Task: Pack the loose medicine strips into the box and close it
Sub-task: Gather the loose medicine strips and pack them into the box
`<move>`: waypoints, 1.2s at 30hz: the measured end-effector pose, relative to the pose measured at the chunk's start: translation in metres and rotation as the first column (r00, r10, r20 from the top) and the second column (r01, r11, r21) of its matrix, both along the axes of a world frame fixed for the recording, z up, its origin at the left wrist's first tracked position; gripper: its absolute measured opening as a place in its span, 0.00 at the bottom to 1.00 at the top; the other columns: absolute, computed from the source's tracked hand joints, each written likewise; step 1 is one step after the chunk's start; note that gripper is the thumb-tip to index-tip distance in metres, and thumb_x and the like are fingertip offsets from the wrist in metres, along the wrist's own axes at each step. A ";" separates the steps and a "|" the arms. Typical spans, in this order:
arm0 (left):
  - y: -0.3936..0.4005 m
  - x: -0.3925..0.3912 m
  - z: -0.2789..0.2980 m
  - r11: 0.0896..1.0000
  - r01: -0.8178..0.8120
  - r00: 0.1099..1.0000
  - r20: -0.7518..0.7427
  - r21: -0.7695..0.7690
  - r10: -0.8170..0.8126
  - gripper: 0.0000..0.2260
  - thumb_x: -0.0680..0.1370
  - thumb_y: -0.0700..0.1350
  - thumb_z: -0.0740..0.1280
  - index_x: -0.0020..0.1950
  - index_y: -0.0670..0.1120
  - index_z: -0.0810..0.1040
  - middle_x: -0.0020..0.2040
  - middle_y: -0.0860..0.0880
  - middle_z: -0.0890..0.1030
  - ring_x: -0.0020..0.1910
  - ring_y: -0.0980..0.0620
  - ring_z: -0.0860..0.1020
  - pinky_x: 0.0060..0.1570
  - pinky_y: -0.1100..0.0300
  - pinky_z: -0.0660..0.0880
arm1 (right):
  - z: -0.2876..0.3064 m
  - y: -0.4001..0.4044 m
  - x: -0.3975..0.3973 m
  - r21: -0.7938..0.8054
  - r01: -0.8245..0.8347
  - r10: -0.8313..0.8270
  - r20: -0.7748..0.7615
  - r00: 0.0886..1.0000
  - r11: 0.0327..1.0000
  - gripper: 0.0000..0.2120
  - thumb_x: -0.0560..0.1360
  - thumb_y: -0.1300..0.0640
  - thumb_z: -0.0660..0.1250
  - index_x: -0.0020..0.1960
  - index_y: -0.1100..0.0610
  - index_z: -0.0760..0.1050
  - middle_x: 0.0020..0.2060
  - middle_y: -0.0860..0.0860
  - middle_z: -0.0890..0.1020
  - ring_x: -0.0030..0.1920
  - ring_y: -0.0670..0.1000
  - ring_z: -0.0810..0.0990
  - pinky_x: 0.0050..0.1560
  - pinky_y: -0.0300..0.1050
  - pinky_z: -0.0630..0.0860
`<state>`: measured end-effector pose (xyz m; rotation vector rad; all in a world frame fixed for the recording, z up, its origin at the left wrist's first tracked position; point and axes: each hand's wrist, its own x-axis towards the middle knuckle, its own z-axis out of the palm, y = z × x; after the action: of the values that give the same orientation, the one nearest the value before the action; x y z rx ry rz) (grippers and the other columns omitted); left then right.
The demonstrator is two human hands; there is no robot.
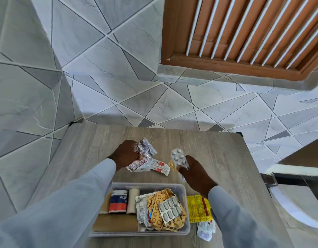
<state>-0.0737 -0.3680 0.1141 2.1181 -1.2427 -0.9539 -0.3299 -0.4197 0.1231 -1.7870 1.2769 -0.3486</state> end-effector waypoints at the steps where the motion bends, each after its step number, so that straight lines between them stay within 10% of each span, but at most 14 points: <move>1: 0.006 0.000 0.008 0.999 -0.022 0.996 -0.090 -0.027 0.020 0.10 0.67 0.41 0.74 0.45 0.40 0.79 0.46 0.40 0.83 0.44 0.45 0.81 0.45 0.51 0.77 | 0.000 0.008 0.002 0.043 -0.029 0.029 0.000 1.000 0.999 0.05 0.77 0.59 0.64 0.53 0.58 0.74 0.43 0.54 0.79 0.42 0.52 0.77 0.39 0.42 0.71; 8: 0.088 -0.002 0.013 0.991 0.127 0.926 -0.363 0.039 -0.104 0.14 0.68 0.41 0.74 0.49 0.36 0.79 0.47 0.39 0.84 0.46 0.43 0.83 0.50 0.48 0.78 | -0.019 0.051 0.004 0.177 -0.208 0.229 -0.106 0.968 0.962 0.08 0.75 0.60 0.64 0.50 0.49 0.71 0.46 0.50 0.77 0.42 0.48 0.75 0.42 0.41 0.72; 12: 0.106 -0.003 -0.015 0.961 0.209 0.974 -0.128 0.181 -0.188 0.08 0.70 0.42 0.72 0.48 0.47 0.77 0.49 0.46 0.81 0.44 0.53 0.78 0.48 0.56 0.76 | -0.022 0.075 0.009 0.168 -0.274 0.303 -0.184 0.935 0.947 0.08 0.74 0.59 0.67 0.45 0.47 0.72 0.41 0.49 0.78 0.37 0.47 0.77 0.39 0.40 0.74; 17: 0.120 -0.011 -0.021 0.884 0.344 0.880 0.221 0.317 -0.421 0.26 0.77 0.45 0.62 0.74 0.48 0.60 0.74 0.47 0.64 0.73 0.47 0.64 0.71 0.57 0.60 | -0.027 0.094 0.021 0.052 -0.419 0.411 -0.332 0.849 0.907 0.18 0.75 0.55 0.64 0.64 0.48 0.72 0.62 0.49 0.77 0.64 0.52 0.75 0.62 0.41 0.70; 26: 0.143 -0.054 -0.021 0.884 0.352 0.612 0.639 0.307 -0.466 0.22 0.72 0.49 0.69 0.65 0.53 0.72 0.64 0.47 0.74 0.61 0.45 0.74 0.60 0.45 0.72 | -0.030 0.108 0.011 -0.230 -0.706 0.475 -0.599 0.645 0.670 0.19 0.74 0.56 0.62 0.65 0.52 0.74 0.65 0.53 0.75 0.64 0.58 0.71 0.66 0.51 0.70; 30: 0.140 -0.066 -0.018 0.919 0.294 0.688 0.609 0.265 -0.395 0.20 0.75 0.47 0.62 0.67 0.56 0.69 0.66 0.52 0.71 0.65 0.48 0.69 0.65 0.50 0.67 | -0.034 0.097 -0.014 -0.370 -0.577 0.438 -0.397 0.807 0.728 0.19 0.69 0.52 0.65 0.60 0.48 0.78 0.58 0.47 0.81 0.59 0.52 0.78 0.61 0.47 0.76; 36: 0.105 -0.121 0.011 0.943 0.320 0.775 0.546 0.094 -0.318 0.14 0.77 0.50 0.58 0.62 0.54 0.73 0.62 0.51 0.75 0.63 0.50 0.72 0.65 0.52 0.66 | -0.049 0.040 -0.099 -0.166 -0.073 0.042 -0.180 0.983 0.983 0.16 0.76 0.53 0.65 0.63 0.55 0.75 0.61 0.54 0.78 0.62 0.53 0.75 0.68 0.45 0.67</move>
<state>-0.1951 -0.2634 0.1246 2.3102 -1.9383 -0.4479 -0.4285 -0.3797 0.0745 -2.0350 1.3478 -0.2798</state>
